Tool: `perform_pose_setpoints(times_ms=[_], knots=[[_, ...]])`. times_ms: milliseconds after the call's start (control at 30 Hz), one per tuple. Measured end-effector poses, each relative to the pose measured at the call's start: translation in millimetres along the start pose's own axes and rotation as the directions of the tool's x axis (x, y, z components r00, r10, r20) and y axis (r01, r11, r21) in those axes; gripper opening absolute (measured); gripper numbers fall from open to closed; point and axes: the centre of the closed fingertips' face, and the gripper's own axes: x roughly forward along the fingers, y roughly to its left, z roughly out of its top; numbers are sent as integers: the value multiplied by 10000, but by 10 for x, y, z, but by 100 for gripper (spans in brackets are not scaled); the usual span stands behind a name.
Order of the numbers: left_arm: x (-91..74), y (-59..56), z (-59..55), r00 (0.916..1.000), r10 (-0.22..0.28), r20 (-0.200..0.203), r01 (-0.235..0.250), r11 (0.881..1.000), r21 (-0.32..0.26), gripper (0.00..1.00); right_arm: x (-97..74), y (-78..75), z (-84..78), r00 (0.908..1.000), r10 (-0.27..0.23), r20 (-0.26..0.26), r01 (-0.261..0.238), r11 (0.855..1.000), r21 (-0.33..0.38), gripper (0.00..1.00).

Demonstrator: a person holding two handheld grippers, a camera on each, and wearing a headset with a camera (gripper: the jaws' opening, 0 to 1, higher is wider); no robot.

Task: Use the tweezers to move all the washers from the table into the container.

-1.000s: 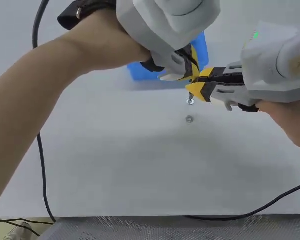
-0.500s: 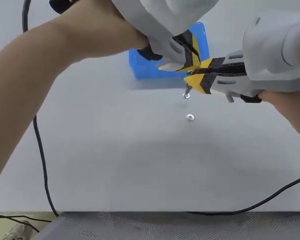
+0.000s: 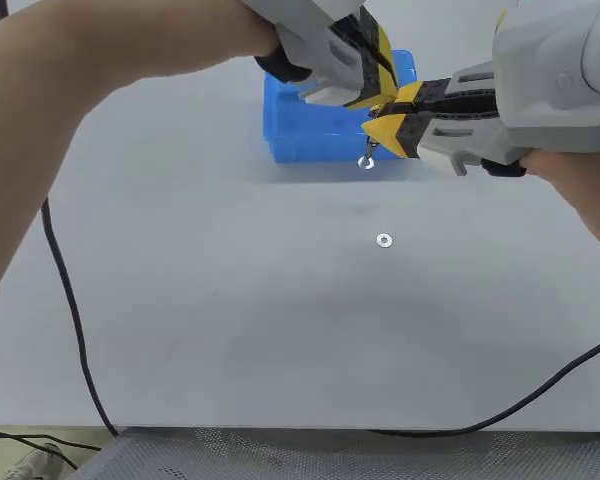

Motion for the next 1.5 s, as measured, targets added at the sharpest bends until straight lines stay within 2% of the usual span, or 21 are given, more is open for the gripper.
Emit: perform_pose_setpoints(times_ms=[300, 500, 733, 800, 1067, 1133, 1300, 1500], knots=[[-38, 138, -5, 9996, 288, 51, -289, 9995, 154, 0, 41, -129, 82, 9995, -287, 135, 290, 9993, -219, 2], [-47, 295, 4, 9977, 662, 137, -666, 9973, 305, 0, 98, -277, 140, 9975, -660, 232, 672, 9964, -519, 2], [43, 393, -79, 9968, 770, 192, -770, 9970, 37, 0, 195, -380, 66, 9964, -847, 73, 850, 9945, -607, 2], [89, 425, -105, 9953, 949, 188, -949, 9955, 3, 0, 230, -431, 26, 9942, -1075, 27, 1074, 9924, -600, 2], [230, 388, -220, 9941, 1082, -42, -1083, 9940, -152, 0, 376, -442, -105, 9930, -1161, -214, 1147, 9918, -571, 2], [281, 387, -278, 9945, 1044, -122, -1047, 9943, -219, 0, 379, -430, -127, 9938, -1090, -233, 1081, 9935, -369, 2], [375, 378, -409, 9943, 1018, -323, -1028, 9943, -296, 0, 499, -419, -279, 9932, -1028, -544, 998, 9935, -548, 2], [424, 374, -486, 9938, 976, -540, -992, 9947, -287, 0, 569, -406, -314, 9929, -928, -747, 884, 9943, -597, 3]])
